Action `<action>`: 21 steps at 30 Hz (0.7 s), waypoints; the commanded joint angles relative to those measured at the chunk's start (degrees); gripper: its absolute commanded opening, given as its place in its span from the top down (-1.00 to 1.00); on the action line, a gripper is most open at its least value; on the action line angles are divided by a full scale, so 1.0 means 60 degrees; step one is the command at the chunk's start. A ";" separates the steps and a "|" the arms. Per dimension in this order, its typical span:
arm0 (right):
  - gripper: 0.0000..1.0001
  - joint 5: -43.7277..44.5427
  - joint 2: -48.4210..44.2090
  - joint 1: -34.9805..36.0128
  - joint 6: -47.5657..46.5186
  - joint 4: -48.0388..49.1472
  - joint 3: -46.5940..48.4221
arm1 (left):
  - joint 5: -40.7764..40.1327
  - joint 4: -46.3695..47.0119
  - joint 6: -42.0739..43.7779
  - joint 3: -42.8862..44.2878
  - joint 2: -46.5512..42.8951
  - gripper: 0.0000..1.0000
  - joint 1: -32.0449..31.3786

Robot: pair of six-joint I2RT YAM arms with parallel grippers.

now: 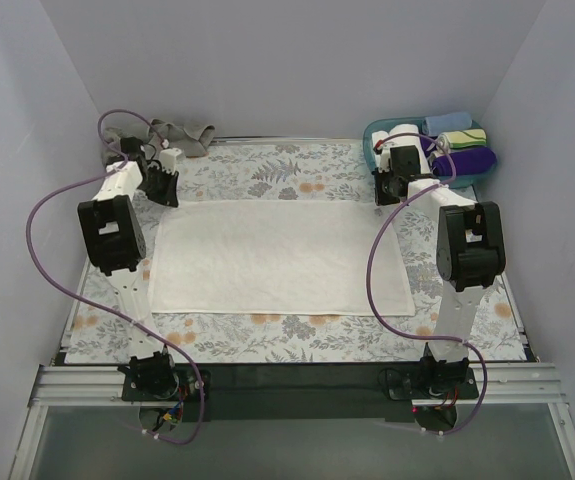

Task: Roll the towels
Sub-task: Flatten the towel

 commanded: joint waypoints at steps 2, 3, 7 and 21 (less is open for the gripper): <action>0.97 -0.0084 -0.0421 0.0031 -0.0166 -0.0073 -0.0008 | -0.0917 0.0549 0.1147 -0.1110 -0.1509 0.86 -0.0705; 0.97 -0.0084 -0.0392 0.0031 -0.0166 -0.0101 -0.0008 | -0.1078 0.0593 0.1279 -0.1461 -0.1728 0.83 -0.0779; 0.97 -0.0157 -0.0377 0.0031 -0.0166 -0.0131 -0.0022 | -0.1620 0.0900 0.1485 -0.2415 -0.2227 0.38 -0.1262; 0.97 -0.0260 -0.0303 0.0031 -0.0327 -0.0307 0.0183 | -0.1138 0.0696 0.0783 -0.0586 -0.1775 0.03 -0.0941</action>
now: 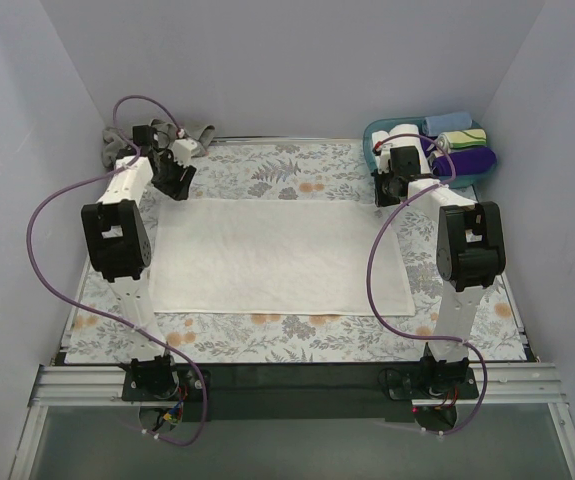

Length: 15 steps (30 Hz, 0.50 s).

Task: Roll the towels
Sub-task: Flatten the towel

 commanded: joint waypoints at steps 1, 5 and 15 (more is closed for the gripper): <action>0.97 -0.0161 -0.0303 0.0028 -0.0145 -0.0121 0.0183 | 0.0301 0.0113 -0.0234 0.0576 -0.0237 0.04 0.0134; 0.97 -0.0161 -0.0303 0.0028 -0.0159 -0.0136 0.0154 | -0.0180 0.0069 -0.0950 0.1322 0.0246 0.24 0.0412; 0.97 -0.0234 -0.0260 0.0028 -0.0291 -0.0194 0.0139 | -0.1106 -0.0502 -0.1275 0.2189 0.1418 0.29 0.0866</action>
